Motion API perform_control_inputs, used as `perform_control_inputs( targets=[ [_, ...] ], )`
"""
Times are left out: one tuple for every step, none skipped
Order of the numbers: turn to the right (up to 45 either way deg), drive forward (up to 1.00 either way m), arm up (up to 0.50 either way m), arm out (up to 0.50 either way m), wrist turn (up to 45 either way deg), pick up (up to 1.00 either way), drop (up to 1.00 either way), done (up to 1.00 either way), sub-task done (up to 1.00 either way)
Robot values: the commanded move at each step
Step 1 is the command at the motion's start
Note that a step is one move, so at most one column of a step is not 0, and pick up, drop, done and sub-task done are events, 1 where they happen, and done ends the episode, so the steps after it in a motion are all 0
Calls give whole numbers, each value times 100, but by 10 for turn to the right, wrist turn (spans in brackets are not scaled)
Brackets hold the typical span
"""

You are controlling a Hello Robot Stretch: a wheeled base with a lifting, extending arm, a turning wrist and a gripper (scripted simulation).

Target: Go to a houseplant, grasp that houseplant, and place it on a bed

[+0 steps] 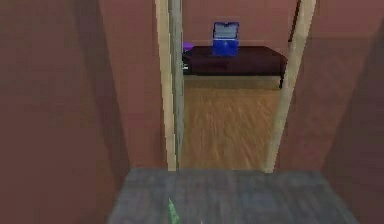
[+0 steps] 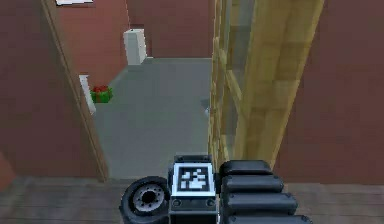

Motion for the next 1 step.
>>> perform_control_inputs(
  targets=[
    [300,0,0,0,0,0,0,0,0]
  ],
)
